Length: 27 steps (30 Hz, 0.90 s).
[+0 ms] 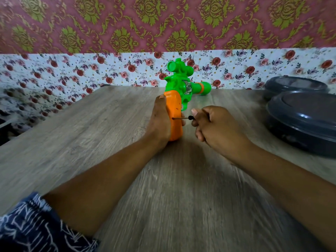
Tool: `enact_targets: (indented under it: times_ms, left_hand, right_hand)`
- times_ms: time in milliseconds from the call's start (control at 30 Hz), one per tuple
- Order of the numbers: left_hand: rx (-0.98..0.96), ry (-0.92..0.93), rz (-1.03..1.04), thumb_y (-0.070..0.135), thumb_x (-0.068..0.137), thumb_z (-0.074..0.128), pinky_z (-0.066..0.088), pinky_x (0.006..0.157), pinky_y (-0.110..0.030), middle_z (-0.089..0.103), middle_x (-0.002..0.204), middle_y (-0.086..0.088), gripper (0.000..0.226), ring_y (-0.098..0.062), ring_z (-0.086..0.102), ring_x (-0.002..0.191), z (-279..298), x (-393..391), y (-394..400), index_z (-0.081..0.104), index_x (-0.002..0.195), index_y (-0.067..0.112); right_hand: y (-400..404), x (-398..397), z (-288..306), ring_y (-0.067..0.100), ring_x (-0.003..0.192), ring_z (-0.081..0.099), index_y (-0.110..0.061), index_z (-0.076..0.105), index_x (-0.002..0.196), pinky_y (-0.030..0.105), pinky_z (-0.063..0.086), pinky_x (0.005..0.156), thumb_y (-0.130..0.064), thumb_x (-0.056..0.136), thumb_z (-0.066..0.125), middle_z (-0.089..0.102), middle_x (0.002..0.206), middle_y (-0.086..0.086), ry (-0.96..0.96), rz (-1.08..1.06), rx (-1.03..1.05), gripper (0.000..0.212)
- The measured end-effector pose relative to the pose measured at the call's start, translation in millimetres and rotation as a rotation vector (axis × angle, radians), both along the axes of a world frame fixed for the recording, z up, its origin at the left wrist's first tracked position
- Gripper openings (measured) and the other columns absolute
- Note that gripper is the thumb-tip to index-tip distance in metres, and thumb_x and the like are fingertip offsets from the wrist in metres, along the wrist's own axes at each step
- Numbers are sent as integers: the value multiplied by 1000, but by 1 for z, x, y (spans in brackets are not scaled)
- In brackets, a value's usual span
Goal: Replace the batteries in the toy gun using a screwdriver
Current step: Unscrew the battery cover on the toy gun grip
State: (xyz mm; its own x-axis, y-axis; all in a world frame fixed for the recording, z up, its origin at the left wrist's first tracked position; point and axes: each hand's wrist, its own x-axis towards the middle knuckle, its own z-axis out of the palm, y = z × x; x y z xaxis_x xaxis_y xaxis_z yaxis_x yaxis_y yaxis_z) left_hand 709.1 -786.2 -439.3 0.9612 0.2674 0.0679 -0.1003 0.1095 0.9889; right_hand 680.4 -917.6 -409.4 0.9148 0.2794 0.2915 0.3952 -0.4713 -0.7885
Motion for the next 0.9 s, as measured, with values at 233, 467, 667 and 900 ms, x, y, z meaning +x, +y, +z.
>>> enact_targets:
  times_ms: [233,467,667,900]
  left_hand:
    - [30,-23,32,63,85,21,48,62,-28,64,79,-9,75,-13,64,55,-7,7,1,50,125,6]
    - [42,-30,26,61,89,20,50,92,-51,69,83,-10,69,-24,66,80,-7,5,1,54,121,10]
    - [-3,2,28,55,97,17,49,76,-40,64,77,-8,60,-19,63,67,-5,0,-1,57,107,11]
    - [13,27,-17,77,61,29,48,89,-51,67,85,-14,99,-29,63,80,-3,-1,-2,50,129,8]
  right_hand:
    - [-1,-3,8,7,61,48,-18,46,76,29,35,56,-27,93,51,52,65,-9,-224,0,-205,20]
    - [-3,-5,6,7,65,56,-14,49,84,12,40,61,-11,89,57,58,70,-8,-238,90,-69,9]
    - [0,-3,-2,0,43,50,-17,48,79,17,37,50,-28,96,43,65,65,5,-38,77,27,21]
    - [-3,1,-2,4,33,46,-6,56,68,14,37,43,-27,98,40,51,39,-1,50,13,-37,40]
